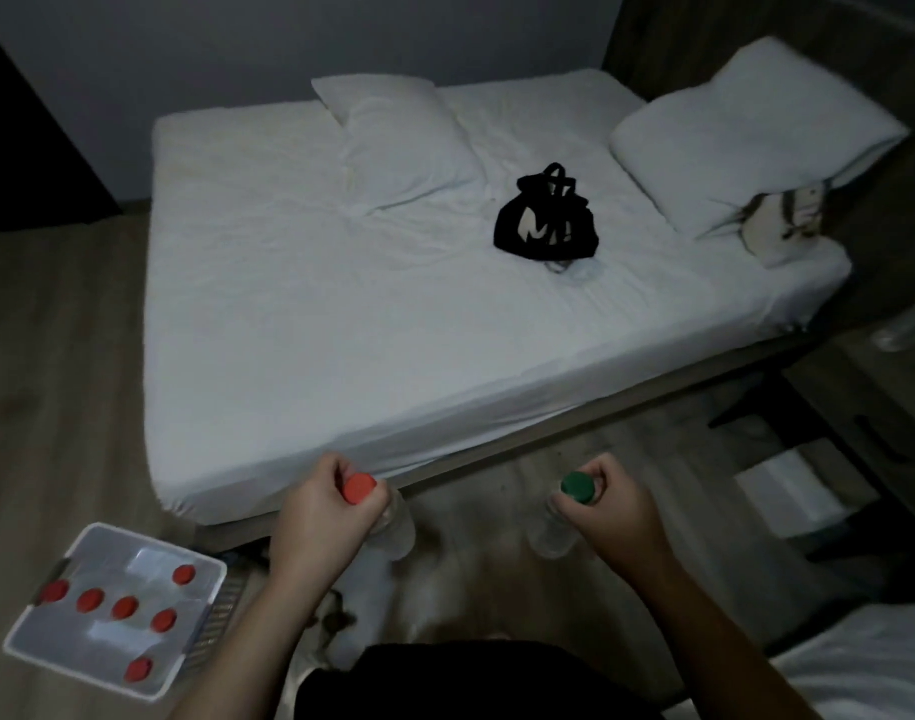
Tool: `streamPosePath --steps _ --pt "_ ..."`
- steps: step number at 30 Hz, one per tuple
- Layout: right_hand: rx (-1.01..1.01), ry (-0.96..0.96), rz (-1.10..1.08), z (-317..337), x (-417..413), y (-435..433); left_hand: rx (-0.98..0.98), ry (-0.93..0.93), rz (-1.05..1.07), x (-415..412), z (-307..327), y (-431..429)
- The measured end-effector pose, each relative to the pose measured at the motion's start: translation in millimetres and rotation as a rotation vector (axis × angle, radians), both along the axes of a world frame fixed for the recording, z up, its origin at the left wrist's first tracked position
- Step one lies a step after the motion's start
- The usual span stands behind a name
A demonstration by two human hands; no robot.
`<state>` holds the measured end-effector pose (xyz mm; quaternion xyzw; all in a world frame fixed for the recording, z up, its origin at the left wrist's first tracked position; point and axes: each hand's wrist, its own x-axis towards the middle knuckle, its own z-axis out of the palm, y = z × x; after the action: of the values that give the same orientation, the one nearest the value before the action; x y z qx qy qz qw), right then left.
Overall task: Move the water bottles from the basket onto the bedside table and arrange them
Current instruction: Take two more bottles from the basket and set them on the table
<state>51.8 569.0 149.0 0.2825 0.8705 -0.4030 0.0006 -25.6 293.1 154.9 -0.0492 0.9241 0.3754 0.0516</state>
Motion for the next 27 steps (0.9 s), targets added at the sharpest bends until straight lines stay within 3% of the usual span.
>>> streamPosePath --steps 14,27 --pt "-0.121 0.137 -0.326 19.5 58.4 132.7 0.087 0.03 -0.201 -8.6 29.2 151.5" --pt "-0.155 0.084 -0.514 -5.5 49.7 246.7 0.059 -0.058 -0.46 -77.4 11.2 300.9"
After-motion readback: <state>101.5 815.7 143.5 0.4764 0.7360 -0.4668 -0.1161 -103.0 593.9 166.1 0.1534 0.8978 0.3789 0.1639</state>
